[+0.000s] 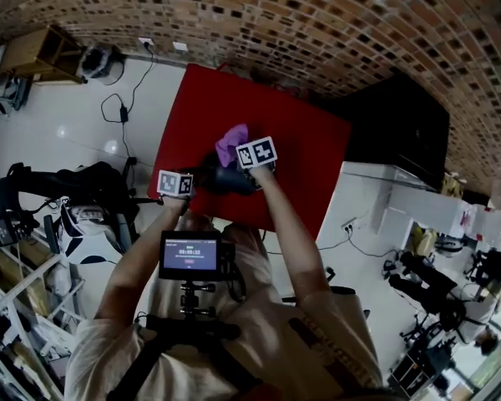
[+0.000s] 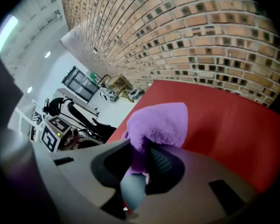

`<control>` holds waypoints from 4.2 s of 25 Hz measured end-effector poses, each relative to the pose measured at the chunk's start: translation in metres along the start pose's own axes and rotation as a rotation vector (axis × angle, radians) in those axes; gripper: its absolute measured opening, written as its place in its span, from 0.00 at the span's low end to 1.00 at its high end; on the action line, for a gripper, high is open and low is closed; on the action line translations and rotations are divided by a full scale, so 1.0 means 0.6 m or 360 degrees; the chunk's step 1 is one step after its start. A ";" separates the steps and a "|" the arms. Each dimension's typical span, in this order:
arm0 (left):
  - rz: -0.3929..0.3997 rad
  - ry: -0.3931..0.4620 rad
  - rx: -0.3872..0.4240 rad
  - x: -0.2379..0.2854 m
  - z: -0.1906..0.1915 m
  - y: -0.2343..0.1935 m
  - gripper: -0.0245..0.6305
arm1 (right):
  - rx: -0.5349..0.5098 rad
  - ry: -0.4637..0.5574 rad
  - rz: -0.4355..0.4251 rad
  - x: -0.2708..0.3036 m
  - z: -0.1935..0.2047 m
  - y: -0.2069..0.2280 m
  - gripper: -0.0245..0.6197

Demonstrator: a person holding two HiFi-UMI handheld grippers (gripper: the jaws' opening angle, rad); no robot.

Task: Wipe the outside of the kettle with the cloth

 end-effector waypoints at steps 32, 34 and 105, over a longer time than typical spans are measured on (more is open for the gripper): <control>-0.0014 0.0065 -0.0259 0.027 0.008 -0.007 0.14 | -0.0246 -0.0427 -0.0059 -0.009 0.088 -0.008 0.17; -0.0046 0.0071 -0.0196 0.023 0.007 -0.009 0.14 | -0.0069 -0.0381 0.0021 -0.052 0.119 0.065 0.17; -0.0105 -0.0057 0.0354 0.014 0.008 -0.006 0.10 | 0.0855 0.0443 -0.0430 0.147 0.332 -0.082 0.16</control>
Point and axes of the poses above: the fingertips, and each gripper's own axes: x forward along the fingers, y to its right, z out of its underside, the point moved 6 cm from there along -x, backward along the fingers, and after that the axes turned 5 degrees about x, right-handed, at the moved point
